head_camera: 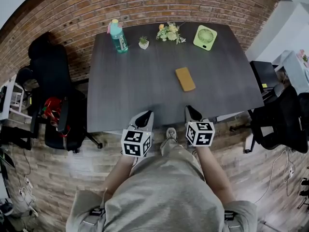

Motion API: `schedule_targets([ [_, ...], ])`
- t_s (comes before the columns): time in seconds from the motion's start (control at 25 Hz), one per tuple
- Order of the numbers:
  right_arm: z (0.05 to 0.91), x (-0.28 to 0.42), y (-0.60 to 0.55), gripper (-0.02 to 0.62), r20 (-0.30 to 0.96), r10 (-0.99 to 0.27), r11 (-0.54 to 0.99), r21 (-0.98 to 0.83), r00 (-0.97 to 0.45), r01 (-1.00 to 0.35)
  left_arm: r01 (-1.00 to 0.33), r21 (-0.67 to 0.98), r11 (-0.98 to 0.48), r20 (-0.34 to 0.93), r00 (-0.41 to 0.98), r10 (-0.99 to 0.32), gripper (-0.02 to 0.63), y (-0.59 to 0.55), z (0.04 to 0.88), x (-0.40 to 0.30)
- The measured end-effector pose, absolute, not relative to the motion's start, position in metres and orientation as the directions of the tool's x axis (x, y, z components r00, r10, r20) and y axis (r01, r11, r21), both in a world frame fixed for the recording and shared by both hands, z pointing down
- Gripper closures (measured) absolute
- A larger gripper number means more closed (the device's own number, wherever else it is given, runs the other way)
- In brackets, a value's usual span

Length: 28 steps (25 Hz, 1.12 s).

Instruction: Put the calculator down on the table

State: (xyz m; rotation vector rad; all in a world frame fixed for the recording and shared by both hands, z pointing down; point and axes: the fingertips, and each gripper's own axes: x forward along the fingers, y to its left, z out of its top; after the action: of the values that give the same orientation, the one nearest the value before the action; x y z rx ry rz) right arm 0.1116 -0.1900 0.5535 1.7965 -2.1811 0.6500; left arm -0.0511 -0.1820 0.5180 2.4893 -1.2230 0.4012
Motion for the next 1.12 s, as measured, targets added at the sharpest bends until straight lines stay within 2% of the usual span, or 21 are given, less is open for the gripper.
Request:
schedule_targets([
  [1.12, 0.52, 0.05, -0.02, 0.591, 0.34, -0.925, 0.123, -0.154, -0.169, -0.98, -0.771, 0.175, -0.612, 0.367, 0.628, -0.686, 0.583, -0.03, 0.518, -0.096],
])
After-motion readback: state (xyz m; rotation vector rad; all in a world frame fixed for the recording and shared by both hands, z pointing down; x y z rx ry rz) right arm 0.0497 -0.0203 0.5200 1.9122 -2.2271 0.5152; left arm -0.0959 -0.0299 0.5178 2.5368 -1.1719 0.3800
